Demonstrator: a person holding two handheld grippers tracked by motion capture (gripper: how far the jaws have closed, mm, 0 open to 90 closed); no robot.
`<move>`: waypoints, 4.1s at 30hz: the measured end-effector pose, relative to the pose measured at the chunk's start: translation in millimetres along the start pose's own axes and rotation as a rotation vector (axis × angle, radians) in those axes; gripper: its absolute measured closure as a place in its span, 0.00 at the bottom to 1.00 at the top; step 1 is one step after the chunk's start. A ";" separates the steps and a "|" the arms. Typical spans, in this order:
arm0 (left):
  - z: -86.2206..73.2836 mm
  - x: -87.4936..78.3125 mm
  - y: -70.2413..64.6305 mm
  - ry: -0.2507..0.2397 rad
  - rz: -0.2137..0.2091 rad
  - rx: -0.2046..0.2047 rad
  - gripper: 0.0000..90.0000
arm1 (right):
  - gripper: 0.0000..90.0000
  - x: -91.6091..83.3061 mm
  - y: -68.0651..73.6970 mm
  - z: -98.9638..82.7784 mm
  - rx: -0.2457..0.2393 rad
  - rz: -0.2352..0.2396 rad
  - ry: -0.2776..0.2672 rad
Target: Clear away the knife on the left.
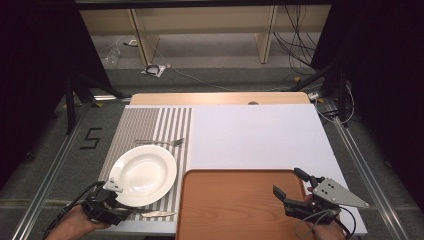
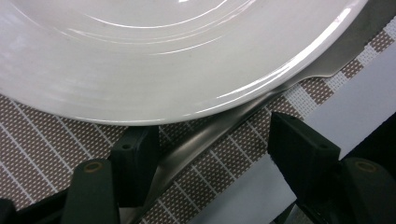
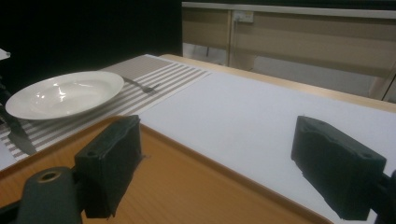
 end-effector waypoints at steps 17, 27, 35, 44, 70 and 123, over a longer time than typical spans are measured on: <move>-1.3 -1.6 -13.3 0.093 0.033 0.163 0.61 | 0.19 0.3 -0.5 -0.9 -0.006 -0.002 0.006; 0.6 -1.8 -21.0 0.116 0.042 0.275 0.73 | 0.19 -0.8 -1.0 -1.5 -0.004 -0.004 0.015; 0.3 -2.1 -25.7 0.123 0.036 0.330 0.81 | 0.19 0.7 -0.5 -1.1 -0.005 0.001 0.004; 1.4 -1.8 -29.7 0.154 0.034 0.400 0.87 | 0.19 1.4 -0.7 -1.5 0.000 0.003 0.005; 3.3 -27.5 -47.7 0.092 0.027 0.360 0.88 | 0.20 1.6 -0.8 -2.3 -0.001 0.004 0.010; 113.1 -28.0 -129.1 -0.196 -0.157 0.160 0.88 | 0.20 0.0 -0.1 0.0 0.001 0.009 -0.003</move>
Point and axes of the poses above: each handheld gripper's, and its own axes: x roughly forward along the jaws, z roughly out of its top, y roughly to its left, the point moved 9 cm from there along x, roughly forward along the jaws, and after that the axes turned 4 degrees about z, right-handed, at the moved point
